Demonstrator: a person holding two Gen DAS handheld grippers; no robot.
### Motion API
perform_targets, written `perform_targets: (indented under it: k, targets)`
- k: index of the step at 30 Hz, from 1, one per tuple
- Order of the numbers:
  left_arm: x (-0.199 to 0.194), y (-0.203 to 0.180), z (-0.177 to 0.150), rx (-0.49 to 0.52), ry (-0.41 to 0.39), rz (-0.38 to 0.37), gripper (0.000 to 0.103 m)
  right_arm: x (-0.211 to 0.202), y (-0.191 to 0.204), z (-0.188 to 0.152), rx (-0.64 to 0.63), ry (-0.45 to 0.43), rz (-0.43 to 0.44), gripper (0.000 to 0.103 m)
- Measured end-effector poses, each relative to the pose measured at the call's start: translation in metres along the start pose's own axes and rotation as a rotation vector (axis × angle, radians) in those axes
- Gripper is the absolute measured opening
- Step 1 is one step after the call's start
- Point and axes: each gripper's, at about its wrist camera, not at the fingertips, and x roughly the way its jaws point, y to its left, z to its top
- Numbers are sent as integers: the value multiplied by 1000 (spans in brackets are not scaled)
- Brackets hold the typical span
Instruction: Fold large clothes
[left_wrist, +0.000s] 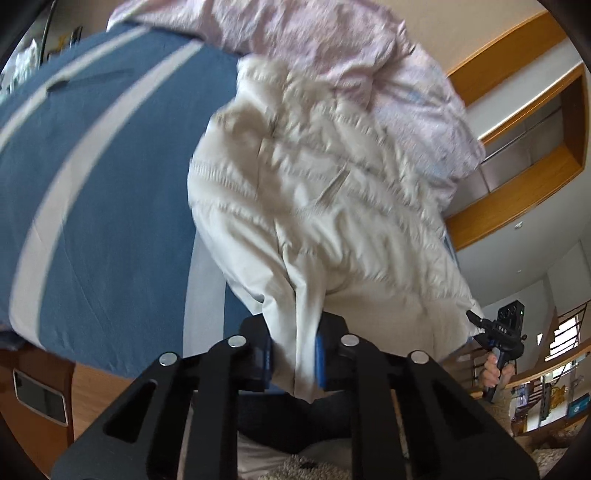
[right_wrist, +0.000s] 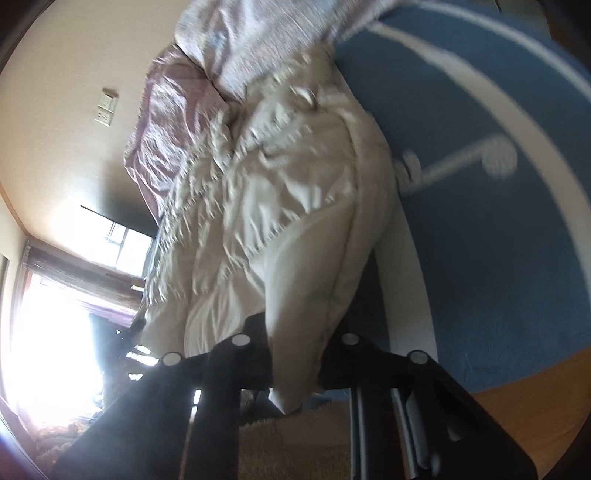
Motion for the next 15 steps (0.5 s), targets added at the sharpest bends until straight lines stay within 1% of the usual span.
perform_targets:
  k: [5, 8, 11, 15]
  targets:
    - [-22, -13, 27, 26, -107, -11, 13, -21, 31, 18, -54, -169, 21, 14]
    - [-30, -19, 39, 26, -151, -25, 13, -28, 45, 30, -87, -246, 31, 14]
    - [-37, -25, 55, 25, -196, -42, 13, -30, 59, 44, -109, -304, 28, 13]
    - [-44, -38, 80, 56, -257, -48, 13, -33, 77, 68, -127, -384, 23, 14]
